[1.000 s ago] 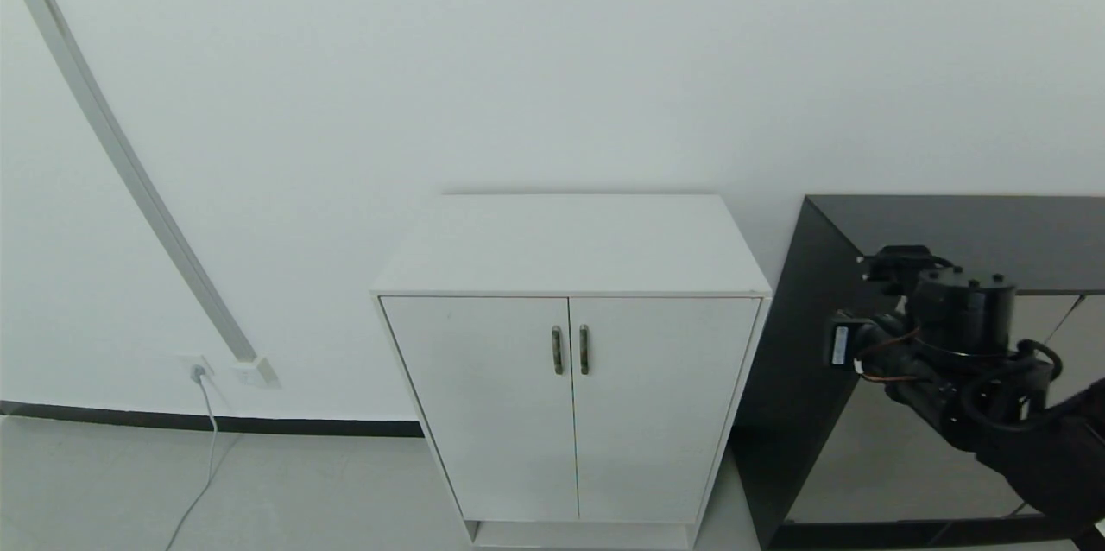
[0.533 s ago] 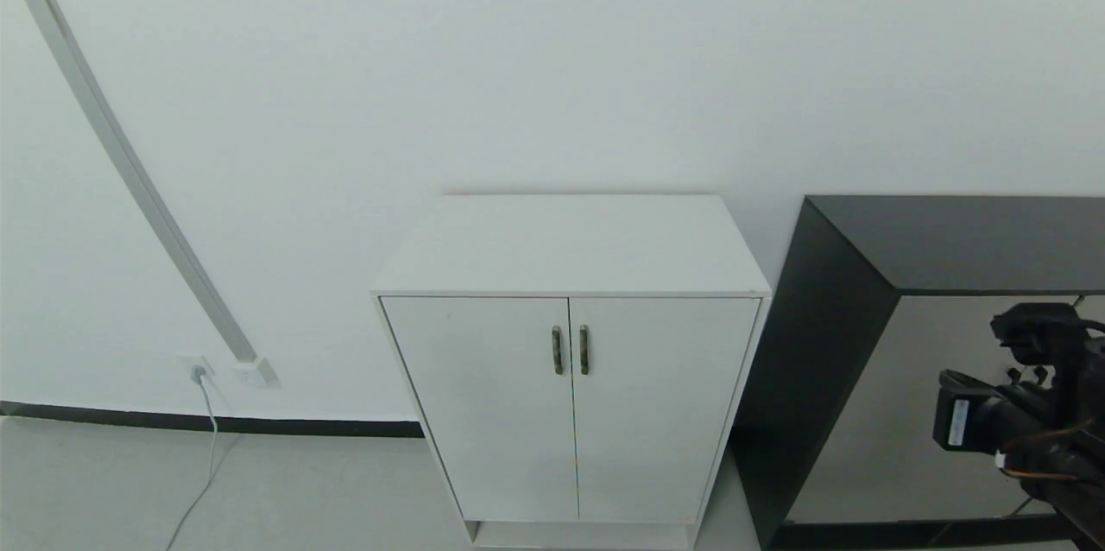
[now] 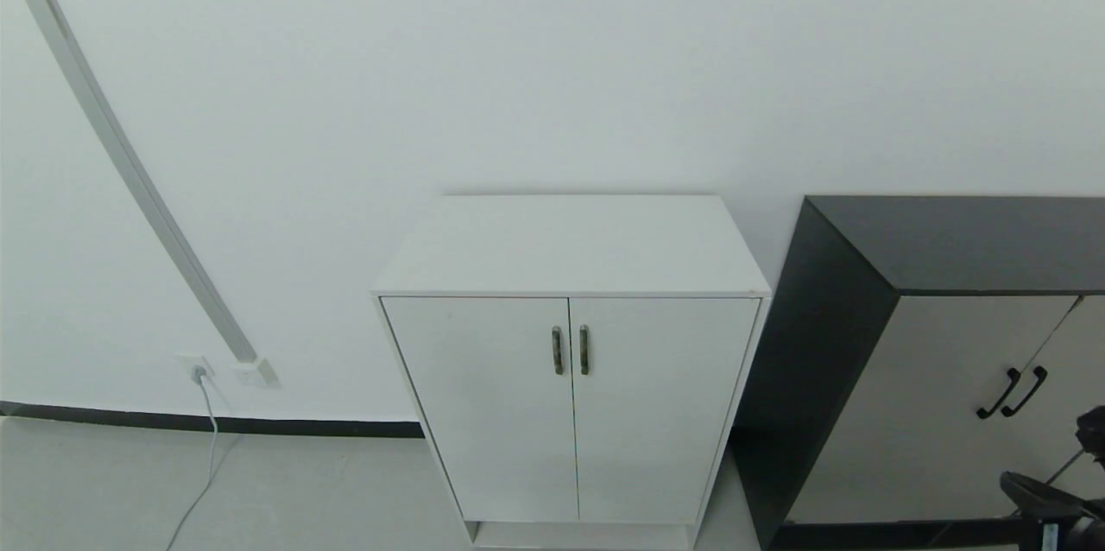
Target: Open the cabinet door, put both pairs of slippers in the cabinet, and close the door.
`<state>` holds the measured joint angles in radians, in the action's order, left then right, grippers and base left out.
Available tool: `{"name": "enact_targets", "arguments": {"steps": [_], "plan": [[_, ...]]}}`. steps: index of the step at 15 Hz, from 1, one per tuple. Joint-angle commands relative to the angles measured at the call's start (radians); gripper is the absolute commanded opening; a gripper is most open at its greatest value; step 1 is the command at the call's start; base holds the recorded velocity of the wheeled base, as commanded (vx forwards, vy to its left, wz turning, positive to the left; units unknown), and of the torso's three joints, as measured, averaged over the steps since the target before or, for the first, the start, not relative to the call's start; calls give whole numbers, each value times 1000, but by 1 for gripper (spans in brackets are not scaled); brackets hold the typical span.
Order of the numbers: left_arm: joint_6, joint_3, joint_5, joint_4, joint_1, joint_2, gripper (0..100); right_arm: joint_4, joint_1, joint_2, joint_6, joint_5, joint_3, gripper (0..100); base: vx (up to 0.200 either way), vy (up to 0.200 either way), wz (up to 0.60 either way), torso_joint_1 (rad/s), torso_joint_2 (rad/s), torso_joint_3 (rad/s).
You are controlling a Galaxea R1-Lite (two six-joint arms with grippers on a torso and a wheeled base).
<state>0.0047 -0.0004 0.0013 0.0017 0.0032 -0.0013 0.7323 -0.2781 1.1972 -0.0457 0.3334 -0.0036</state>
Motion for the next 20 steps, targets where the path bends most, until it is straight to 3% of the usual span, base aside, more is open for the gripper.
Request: {"name": "enact_targets", "arguments": {"steps": [1, 3, 7, 20], "plan": [[0, -1, 0, 0, 0, 1, 0, -185, -1, -225, 14, -106, 4, 0, 0, 0, 0, 0, 0, 0], [0, 0, 0, 0, 0, 1, 0, -344, -1, -297, 23, -194, 4, 0, 0, 0, 0, 0, 0, 0], [0, 0, 0, 0, 0, 1, 0, -539, -9, -364, 23, -198, 4, 0, 0, 0, 0, 0, 0, 0], [0, 0, 0, 0, 0, 1, 0, -731, 13, -492, 30, -263, 4, 0, 0, 0, 0, 0, 0, 0]]}}
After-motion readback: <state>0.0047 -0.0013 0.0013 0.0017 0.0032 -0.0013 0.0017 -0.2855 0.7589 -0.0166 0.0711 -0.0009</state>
